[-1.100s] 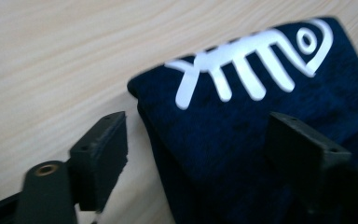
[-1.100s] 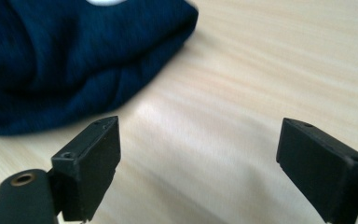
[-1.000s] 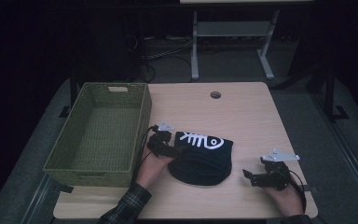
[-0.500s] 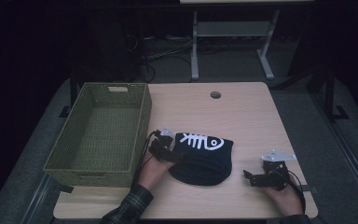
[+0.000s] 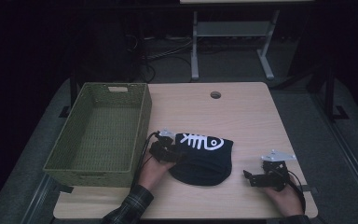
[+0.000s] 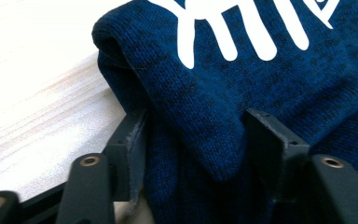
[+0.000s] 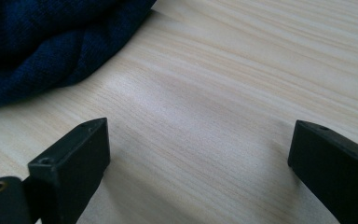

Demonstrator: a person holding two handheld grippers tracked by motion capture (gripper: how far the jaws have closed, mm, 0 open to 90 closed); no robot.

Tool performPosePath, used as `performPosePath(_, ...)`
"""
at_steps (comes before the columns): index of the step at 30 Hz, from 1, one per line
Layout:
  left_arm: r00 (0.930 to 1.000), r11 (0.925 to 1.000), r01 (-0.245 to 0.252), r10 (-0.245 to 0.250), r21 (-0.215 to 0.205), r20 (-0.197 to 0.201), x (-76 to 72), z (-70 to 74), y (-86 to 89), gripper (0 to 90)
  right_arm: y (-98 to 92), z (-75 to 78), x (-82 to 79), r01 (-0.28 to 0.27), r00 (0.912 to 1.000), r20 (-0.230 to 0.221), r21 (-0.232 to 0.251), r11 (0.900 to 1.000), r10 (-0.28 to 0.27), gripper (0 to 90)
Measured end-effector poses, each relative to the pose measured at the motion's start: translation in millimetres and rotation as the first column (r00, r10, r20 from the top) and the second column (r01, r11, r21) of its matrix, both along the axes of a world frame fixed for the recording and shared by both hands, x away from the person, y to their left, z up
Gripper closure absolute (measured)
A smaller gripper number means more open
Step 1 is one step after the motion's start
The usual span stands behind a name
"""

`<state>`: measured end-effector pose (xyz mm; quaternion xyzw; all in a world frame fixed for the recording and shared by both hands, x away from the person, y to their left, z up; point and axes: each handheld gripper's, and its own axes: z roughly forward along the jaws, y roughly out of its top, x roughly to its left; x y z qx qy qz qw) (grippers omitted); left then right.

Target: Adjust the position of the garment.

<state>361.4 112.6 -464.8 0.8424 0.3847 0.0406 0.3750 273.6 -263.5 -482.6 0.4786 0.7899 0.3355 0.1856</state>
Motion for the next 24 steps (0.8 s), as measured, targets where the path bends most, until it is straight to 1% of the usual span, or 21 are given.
performPosePath(1,0.9999,0.9999,0.006,-0.006,-0.016,-0.014,0.4,-0.1,0.2,46.0,0.0,0.0,0.0,0.0,1.0,0.0,0.0,1.0,0.0,5.0)
performPosePath(4,0.9996,0.9996,0.016,-0.017,-0.022,-0.024,1.1,-0.2,1.0,50.9,0.9,-0.2,-0.4,0.008,1.0,0.001,-0.001,1.0,-0.008,4.5)
performPosePath(6,0.9996,0.9995,0.013,-0.013,-0.029,-0.026,1.1,-0.5,0.7,54.1,1.3,-0.2,-0.4,0.011,0.9999,-0.001,0.0,1.0,-0.011,4.3)
performPosePath(8,0.9986,0.9992,0.024,-0.026,-0.033,-0.046,2.5,-0.1,1.1,58.4,2.4,-0.2,-0.8,0.018,0.9998,-0.003,-0.001,1.0,-0.018,3.7)
performPosePath(9,0.9986,0.9992,0.024,-0.026,-0.033,-0.046,2.5,-0.1,1.1,60.0,2.5,-0.2,-0.8,0.019,0.9998,-0.003,-0.001,1.0,-0.019,3.6)
performPosePath(10,0.9981,0.9991,0.024,-0.026,-0.034,-0.056,3.2,0.3,0.4,61.4,2.5,-0.2,-0.8,0.02,0.9998,-0.003,-0.001,1.0,-0.02,3.6)
performPosePath(14,0.9975,0.999,0.024,-0.026,-0.038,-0.065,4.4,0.5,-0.1,64.2,2.5,-0.2,-0.7,0.019,0.9998,-0.004,-0.002,1.0,-0.019,3.4)
performPosePath(16,0.9976,0.999,0.027,-0.029,-0.035,-0.063,4.4,1.0,-0.1,65.4,2.6,-0.3,-0.4,0.015,0.9999,-0.004,-0.003,1.0,-0.015,2.8)
performPosePath(19,0.9984,0.9992,0.027,-0.028,-0.03,-0.048,3.3,3.4,-2.2,66.8,2.6,-0.3,-0.4,0.015,0.9999,-0.005,-0.003,1.0,-0.015,2.8)
performPosePath(22,0.9983,0.999,0.033,-0.035,-0.03,-0.046,3.3,4.9,-1.4,67.2,2.6,-0.3,-0.4,0.015,0.9999,-0.004,-0.003,1.0,-0.015,2.8)
performPosePath(24,0.9985,0.9987,0.034,-0.036,-0.037,-0.041,2.6,6.9,-1.8,67.2,2.6,-0.3,-0.4,0.015,0.9999,-0.005,-0.003,1.0,-0.015,2.8)
